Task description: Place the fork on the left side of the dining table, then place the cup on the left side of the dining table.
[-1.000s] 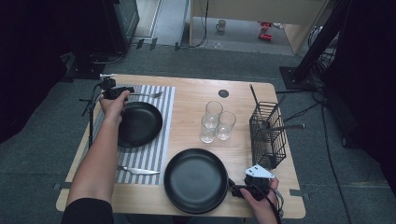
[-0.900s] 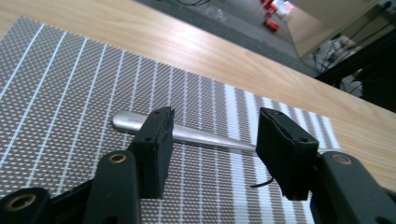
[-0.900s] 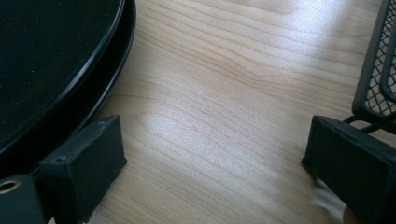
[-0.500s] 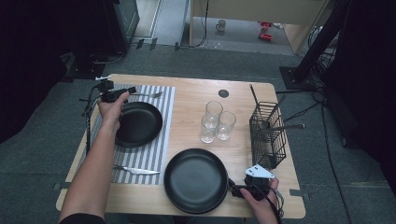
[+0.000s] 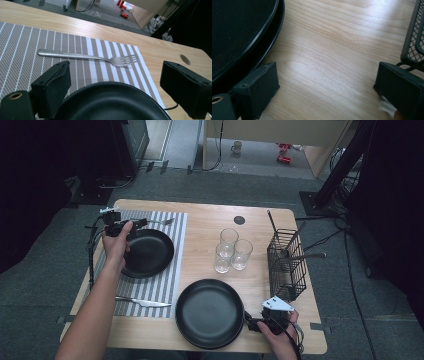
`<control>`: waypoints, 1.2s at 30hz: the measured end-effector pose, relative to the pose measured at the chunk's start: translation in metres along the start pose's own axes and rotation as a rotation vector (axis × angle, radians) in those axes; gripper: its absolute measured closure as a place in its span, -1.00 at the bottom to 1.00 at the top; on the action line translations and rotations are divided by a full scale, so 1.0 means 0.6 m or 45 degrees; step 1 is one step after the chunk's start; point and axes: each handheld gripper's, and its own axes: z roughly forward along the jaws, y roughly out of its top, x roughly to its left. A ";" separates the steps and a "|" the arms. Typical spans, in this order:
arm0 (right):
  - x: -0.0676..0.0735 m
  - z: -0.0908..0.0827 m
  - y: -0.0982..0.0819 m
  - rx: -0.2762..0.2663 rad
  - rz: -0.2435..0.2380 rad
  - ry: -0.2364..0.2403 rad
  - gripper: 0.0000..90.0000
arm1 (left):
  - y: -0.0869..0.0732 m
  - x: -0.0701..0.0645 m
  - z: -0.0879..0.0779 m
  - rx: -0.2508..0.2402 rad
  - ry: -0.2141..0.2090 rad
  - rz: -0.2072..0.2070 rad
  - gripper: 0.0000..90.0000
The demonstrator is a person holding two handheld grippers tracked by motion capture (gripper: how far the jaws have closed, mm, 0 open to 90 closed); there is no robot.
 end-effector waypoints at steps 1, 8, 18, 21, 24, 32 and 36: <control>0.000 0.000 0.000 0.000 0.000 0.000 -0.89 | -0.002 -0.002 -0.004 -0.001 -0.003 0.004 -0.77; 0.000 0.000 0.000 0.000 0.000 0.000 -0.89 | -0.016 -0.017 -0.029 0.003 -0.005 0.065 -0.79; 0.000 0.000 0.000 0.000 0.001 -0.001 -0.90 | -0.029 -0.038 -0.069 -0.008 -0.025 0.136 -0.79; 0.000 0.000 0.000 0.000 0.002 -0.001 -0.90 | -0.034 -0.044 -0.080 -0.011 -0.018 0.170 -0.79; 0.000 0.000 0.000 0.000 0.002 -0.001 -0.90 | -0.039 -0.048 -0.086 -0.006 -0.017 0.187 -0.79; 0.000 0.000 0.000 0.002 0.003 -0.002 -0.91 | -0.055 -0.059 -0.107 -0.005 -0.040 0.211 -0.79; 0.001 0.000 0.000 0.002 0.008 -0.008 -0.91 | -0.062 -0.066 -0.120 -0.014 -0.057 0.216 -0.79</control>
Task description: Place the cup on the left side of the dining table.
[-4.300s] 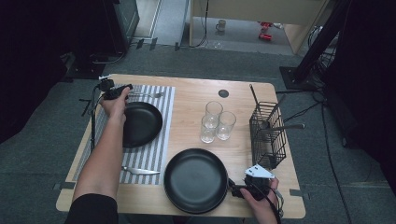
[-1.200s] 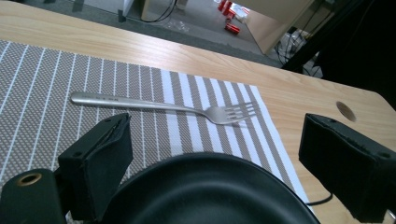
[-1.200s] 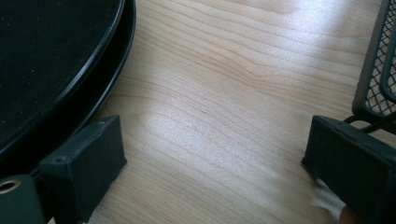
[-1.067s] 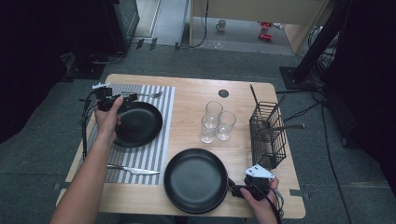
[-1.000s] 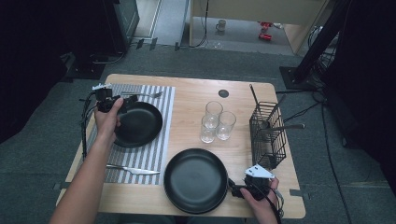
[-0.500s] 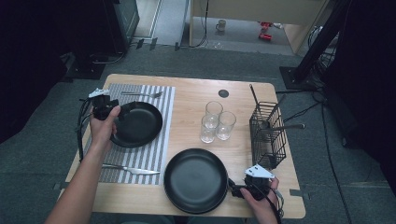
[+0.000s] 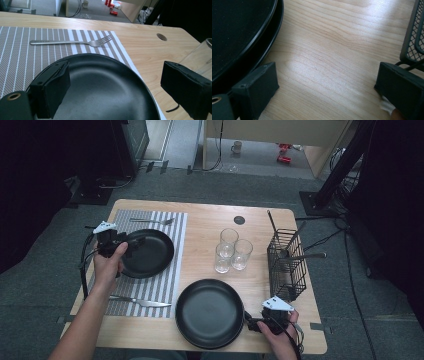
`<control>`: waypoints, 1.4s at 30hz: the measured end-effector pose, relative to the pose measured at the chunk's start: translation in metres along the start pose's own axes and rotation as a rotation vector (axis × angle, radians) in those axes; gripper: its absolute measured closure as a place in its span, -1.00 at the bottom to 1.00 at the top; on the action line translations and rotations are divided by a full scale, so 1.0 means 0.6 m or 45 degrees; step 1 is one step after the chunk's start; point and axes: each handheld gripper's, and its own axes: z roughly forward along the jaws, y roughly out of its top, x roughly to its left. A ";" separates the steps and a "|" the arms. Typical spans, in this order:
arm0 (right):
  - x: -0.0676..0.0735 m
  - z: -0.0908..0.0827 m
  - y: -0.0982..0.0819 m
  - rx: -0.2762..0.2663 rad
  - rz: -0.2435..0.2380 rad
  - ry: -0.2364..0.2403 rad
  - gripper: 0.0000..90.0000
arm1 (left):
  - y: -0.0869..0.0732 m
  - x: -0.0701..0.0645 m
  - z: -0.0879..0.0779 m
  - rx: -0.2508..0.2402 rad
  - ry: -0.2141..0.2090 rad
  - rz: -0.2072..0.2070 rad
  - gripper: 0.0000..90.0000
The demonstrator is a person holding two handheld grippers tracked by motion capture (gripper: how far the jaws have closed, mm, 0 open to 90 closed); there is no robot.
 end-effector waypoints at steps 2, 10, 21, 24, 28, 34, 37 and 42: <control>0.001 0.000 0.000 0.001 0.004 -0.004 -0.91 | -0.004 -0.005 -0.006 -0.003 0.001 0.014 -0.79; 0.001 0.000 0.000 0.002 0.011 -0.009 -0.92 | -0.029 -0.018 -0.026 -0.008 -0.011 0.032 -0.79; -0.010 -0.008 -0.005 -0.046 0.108 0.013 -0.84 | -0.061 -0.024 -0.055 0.001 0.006 0.072 -0.79; -0.009 -0.011 -0.006 -0.044 0.106 0.002 -0.84 | -0.067 -0.027 -0.062 -0.003 0.011 0.083 -0.79; -0.009 -0.018 -0.004 -0.052 0.128 0.050 -0.84 | -0.077 -0.035 -0.070 -0.003 0.004 0.099 -0.79; -0.002 -0.034 0.009 -0.089 0.139 0.073 -0.82 | -0.093 -0.043 -0.079 -0.007 -0.006 0.107 -0.79; 0.005 -0.041 0.020 -0.101 0.135 0.088 -0.82 | -0.101 -0.047 -0.083 -0.003 -0.001 0.116 -0.79; 0.020 -0.053 0.043 -0.138 0.121 0.116 -0.82 | -0.117 -0.057 -0.088 -0.007 -0.006 0.135 -0.79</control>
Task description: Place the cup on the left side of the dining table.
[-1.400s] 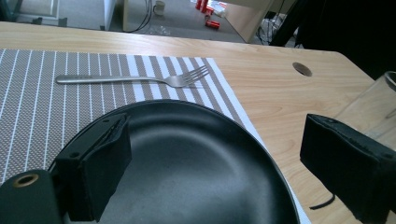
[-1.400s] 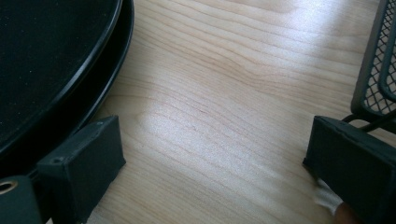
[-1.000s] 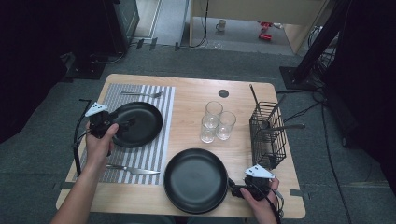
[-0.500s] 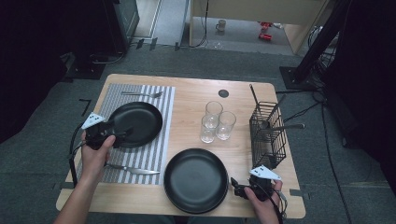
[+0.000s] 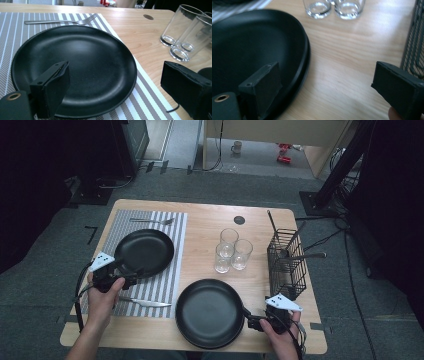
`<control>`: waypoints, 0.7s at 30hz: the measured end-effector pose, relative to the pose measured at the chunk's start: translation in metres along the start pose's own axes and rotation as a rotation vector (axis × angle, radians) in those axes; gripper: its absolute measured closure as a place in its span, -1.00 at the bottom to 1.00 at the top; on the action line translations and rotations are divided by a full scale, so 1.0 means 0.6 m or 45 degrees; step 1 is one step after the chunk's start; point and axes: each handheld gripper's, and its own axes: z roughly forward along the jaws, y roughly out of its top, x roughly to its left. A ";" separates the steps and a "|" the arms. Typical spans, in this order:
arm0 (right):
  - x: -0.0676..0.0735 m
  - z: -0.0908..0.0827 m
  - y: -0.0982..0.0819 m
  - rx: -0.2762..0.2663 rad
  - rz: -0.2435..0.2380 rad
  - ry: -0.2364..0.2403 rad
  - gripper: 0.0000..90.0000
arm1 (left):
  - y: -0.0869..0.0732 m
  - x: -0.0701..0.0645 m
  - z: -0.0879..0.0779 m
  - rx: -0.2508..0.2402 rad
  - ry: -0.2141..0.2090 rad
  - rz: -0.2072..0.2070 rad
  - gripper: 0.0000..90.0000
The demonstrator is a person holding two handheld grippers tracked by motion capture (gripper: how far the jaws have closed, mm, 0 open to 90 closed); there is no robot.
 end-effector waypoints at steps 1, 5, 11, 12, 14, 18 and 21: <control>0.003 -0.001 0.006 -0.007 -0.004 0.004 -0.82 | -0.003 -0.001 0.000 -0.002 -0.008 -0.006 -0.79; 0.012 0.002 0.021 -0.023 -0.007 0.013 -0.82 | -0.019 -0.005 0.006 0.013 -0.020 -0.021 -0.79; 0.025 0.013 0.039 -0.030 0.001 0.031 -0.82 | -0.036 -0.008 0.004 0.029 -0.014 -0.011 -0.79; 0.026 0.015 0.041 -0.031 0.000 0.034 -0.82 | -0.038 -0.009 0.003 0.027 -0.012 -0.015 -0.79; 0.030 0.019 0.047 -0.036 0.004 0.044 -0.82 | -0.042 -0.011 0.000 0.018 -0.009 -0.018 -0.79; 0.036 0.028 0.062 -0.048 0.006 0.054 -0.82 | -0.049 -0.017 -0.003 0.026 -0.014 -0.005 -0.79; 0.038 0.034 0.073 -0.059 0.006 0.065 -0.82 | -0.051 -0.020 -0.003 0.025 -0.014 -0.001 -0.79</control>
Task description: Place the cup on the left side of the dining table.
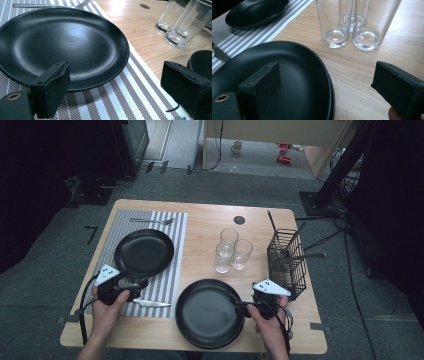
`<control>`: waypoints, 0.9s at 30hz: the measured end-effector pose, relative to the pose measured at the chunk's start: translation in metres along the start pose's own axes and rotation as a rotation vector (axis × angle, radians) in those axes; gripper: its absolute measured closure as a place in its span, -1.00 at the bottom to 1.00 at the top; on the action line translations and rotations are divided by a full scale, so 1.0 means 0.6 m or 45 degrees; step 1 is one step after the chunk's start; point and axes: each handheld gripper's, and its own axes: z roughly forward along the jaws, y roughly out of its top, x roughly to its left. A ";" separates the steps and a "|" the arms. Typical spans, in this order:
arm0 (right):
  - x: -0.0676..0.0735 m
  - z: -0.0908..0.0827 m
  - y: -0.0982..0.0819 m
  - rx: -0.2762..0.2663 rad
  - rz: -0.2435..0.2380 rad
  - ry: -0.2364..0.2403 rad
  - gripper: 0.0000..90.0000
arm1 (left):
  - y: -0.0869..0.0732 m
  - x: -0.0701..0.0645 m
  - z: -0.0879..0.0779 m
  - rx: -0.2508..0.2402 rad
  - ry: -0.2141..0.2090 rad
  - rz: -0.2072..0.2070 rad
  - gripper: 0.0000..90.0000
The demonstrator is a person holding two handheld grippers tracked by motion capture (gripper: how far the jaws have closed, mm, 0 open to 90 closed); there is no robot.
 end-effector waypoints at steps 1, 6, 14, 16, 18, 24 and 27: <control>0.000 0.002 0.003 0.000 0.000 -0.003 -0.82 | 0.000 -0.001 0.000 0.001 0.002 0.007 -0.79; 0.000 0.011 0.018 -0.005 0.014 0.008 -0.82 | -0.004 -0.003 0.001 0.009 0.008 0.022 -0.79; 0.003 0.029 0.040 -0.016 0.024 0.038 -0.83 | -0.011 -0.001 0.004 0.029 0.005 0.025 -0.79; 0.006 0.037 0.046 -0.015 0.030 0.046 -0.83 | -0.011 0.000 0.004 0.029 0.004 0.022 -0.79; 0.007 0.043 0.051 -0.014 0.032 0.051 -0.83 | -0.011 0.001 0.002 0.027 0.002 0.018 -0.79; 0.014 0.059 0.068 -0.046 0.014 0.043 -0.83 | -0.010 0.002 -0.002 0.024 -0.006 0.015 -0.79; 0.018 0.066 0.077 -0.055 0.000 0.032 -0.83 | -0.010 0.001 -0.003 0.021 -0.008 0.016 -0.79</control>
